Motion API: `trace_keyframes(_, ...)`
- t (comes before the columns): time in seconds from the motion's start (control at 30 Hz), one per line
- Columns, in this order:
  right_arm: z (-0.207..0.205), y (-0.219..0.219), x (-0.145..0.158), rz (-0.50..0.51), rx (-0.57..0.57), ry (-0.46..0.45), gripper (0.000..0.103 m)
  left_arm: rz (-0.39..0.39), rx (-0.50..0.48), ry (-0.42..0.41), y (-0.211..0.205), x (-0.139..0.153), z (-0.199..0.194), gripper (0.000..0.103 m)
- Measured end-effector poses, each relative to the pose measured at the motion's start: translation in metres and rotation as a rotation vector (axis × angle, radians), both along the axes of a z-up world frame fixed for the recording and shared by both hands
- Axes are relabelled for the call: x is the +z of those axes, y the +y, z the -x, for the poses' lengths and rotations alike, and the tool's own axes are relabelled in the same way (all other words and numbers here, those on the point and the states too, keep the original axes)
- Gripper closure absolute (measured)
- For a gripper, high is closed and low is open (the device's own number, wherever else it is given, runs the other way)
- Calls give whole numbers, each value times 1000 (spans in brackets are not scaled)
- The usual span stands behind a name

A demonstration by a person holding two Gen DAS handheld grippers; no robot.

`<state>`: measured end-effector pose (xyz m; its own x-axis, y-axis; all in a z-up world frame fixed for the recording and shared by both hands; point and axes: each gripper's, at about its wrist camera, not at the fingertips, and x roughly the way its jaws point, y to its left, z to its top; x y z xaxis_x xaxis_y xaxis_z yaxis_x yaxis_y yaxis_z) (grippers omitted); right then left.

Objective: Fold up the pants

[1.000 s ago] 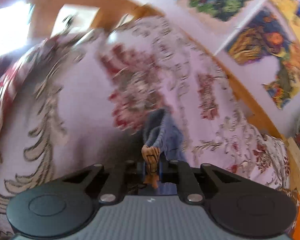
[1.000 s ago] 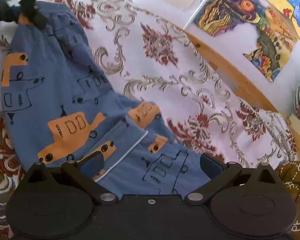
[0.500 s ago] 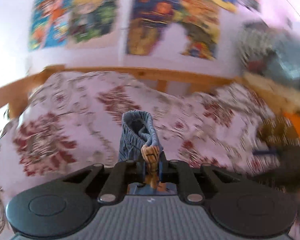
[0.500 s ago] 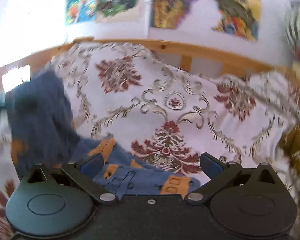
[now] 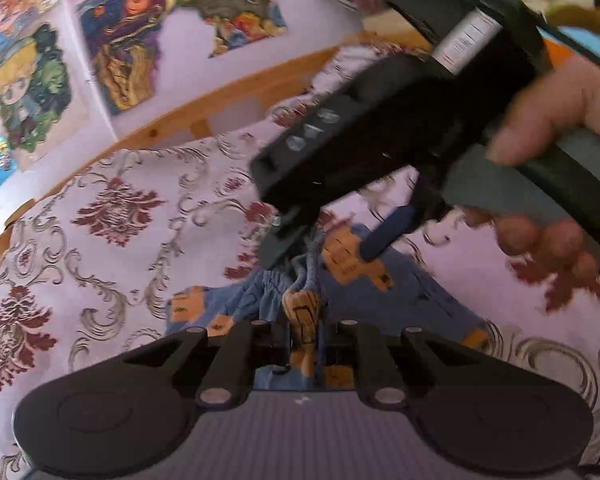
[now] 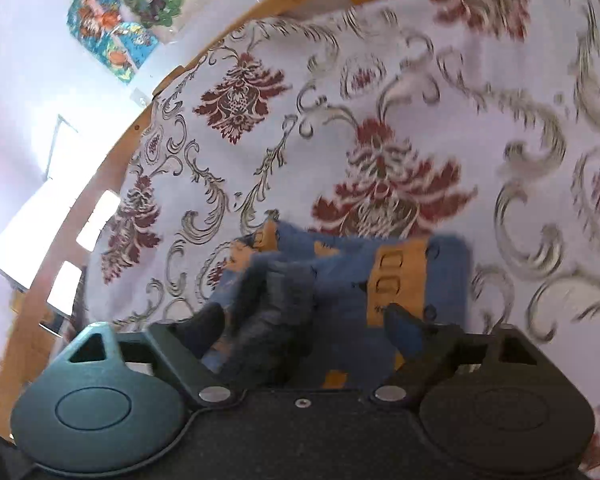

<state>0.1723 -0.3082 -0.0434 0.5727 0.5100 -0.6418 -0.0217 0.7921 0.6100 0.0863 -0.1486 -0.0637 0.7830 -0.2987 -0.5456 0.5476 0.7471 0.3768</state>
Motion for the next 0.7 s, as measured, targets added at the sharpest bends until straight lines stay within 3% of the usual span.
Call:
trace_keyframes(0.07, -2, -3, -6, -40, -14, 15, 29, -19, -4, -10, -3, -6, 2, 88)
trace_keyframes(0.23, -2, 3, -3, 7, -1, 14, 69, -23, 2, -6, -5, -12, 2, 88)
trace_keyframes(0.47, 9, -2, 22, 60, 8, -76, 77, -32, -17, -91, -18, 1, 10, 88)
trace_keyframes(0.7, 14, -24, 21, 103, -27, -92, 77, 6, -10, -32, -44, 4, 1, 87)
